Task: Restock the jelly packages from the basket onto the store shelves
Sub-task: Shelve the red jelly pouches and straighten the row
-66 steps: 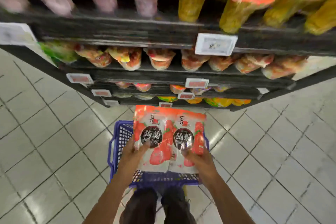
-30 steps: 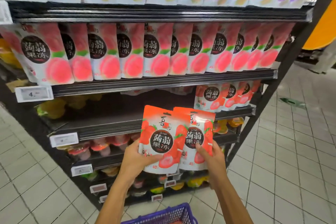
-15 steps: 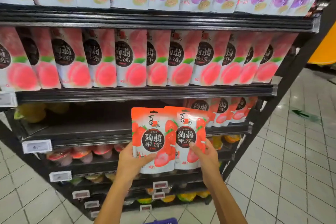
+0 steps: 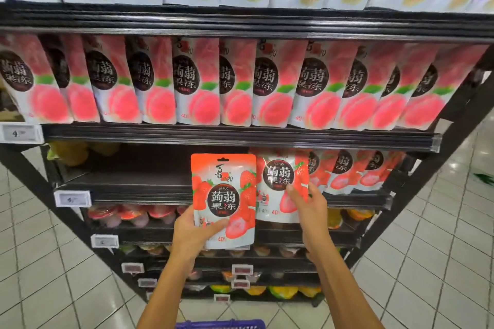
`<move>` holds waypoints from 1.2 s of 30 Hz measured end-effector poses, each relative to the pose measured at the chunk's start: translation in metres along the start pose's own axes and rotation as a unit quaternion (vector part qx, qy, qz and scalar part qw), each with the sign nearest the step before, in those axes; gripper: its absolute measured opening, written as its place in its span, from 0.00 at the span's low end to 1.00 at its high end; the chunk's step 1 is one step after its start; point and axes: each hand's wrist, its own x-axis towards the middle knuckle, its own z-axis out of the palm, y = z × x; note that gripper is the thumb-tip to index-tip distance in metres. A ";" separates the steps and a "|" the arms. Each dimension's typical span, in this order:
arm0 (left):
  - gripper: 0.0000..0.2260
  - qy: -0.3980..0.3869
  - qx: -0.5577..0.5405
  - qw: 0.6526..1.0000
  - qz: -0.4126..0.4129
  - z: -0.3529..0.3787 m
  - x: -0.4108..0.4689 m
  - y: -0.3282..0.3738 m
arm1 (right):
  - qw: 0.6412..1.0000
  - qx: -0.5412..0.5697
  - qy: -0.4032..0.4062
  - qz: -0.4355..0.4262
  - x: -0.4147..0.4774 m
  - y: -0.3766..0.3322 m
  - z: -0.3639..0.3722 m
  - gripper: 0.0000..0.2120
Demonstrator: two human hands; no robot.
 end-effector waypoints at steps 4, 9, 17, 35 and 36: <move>0.20 0.005 -0.002 1.000 -0.001 -0.004 0.004 0.000 | 0.999 -0.009 0.025 -0.030 0.019 -0.002 0.009 0.07; 0.20 -0.007 -0.005 1.000 0.001 -0.010 0.009 0.001 | 0.998 -0.010 0.045 -0.053 0.033 0.000 0.024 0.26; 0.25 -0.021 -0.013 1.000 0.014 -0.018 0.019 0.005 | 0.994 -0.054 0.068 -0.070 0.035 0.012 0.034 0.31; 0.24 -0.047 -0.020 0.998 0.024 -0.012 0.037 0.007 | 0.969 -0.194 0.131 -0.084 0.026 0.024 0.024 0.19; 0.24 -0.047 -0.021 0.998 0.023 -0.012 0.037 0.007 | 0.971 -0.179 0.137 -0.073 0.028 0.026 0.027 0.17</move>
